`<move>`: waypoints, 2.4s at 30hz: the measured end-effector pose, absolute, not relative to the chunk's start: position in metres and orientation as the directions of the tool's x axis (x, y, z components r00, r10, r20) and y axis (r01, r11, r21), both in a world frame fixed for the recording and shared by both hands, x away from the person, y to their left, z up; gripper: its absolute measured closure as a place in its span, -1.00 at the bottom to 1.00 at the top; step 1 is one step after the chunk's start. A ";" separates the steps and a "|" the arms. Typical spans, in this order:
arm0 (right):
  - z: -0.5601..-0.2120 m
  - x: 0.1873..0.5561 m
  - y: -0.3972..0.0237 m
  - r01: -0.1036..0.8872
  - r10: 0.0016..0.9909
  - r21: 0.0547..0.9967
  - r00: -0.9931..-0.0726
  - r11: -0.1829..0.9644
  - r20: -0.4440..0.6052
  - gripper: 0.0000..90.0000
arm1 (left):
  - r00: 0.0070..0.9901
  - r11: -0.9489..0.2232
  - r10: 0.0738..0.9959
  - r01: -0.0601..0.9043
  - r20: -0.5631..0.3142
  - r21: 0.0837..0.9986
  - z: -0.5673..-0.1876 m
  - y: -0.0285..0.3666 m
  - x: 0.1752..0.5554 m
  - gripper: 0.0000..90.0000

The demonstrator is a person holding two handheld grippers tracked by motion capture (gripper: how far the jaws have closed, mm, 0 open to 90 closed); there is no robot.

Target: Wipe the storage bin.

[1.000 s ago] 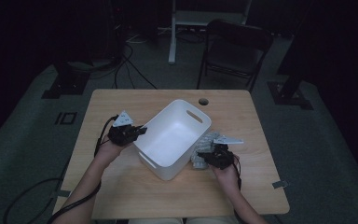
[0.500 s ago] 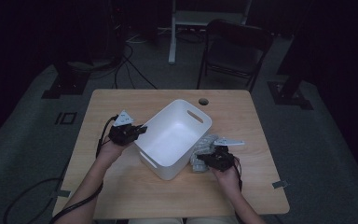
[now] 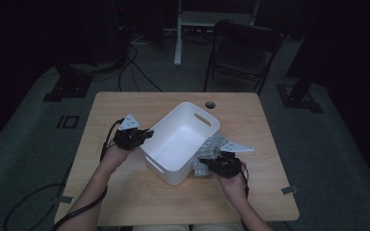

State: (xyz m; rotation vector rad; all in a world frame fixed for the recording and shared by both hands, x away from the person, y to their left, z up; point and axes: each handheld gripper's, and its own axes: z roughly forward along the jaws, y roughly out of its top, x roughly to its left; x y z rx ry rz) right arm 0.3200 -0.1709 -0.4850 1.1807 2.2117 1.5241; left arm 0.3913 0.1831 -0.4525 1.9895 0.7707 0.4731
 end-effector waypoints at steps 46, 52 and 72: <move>-0.500 0.317 -0.163 0.505 0.724 0.835 -0.657 0.217 0.209 0.62 | 0.711 -0.371 0.702 0.337 0.024 0.865 -0.452 0.173 0.394 0.88; -0.528 0.333 -0.166 0.599 0.754 0.762 -0.612 0.244 0.239 0.61 | 0.707 -0.366 0.707 0.340 0.021 0.866 -0.453 0.173 0.395 0.87; -0.479 0.298 -0.150 0.495 0.645 0.837 -0.722 0.231 0.249 0.62 | 0.698 -0.374 0.716 0.352 0.026 0.858 -0.451 0.170 0.395 0.90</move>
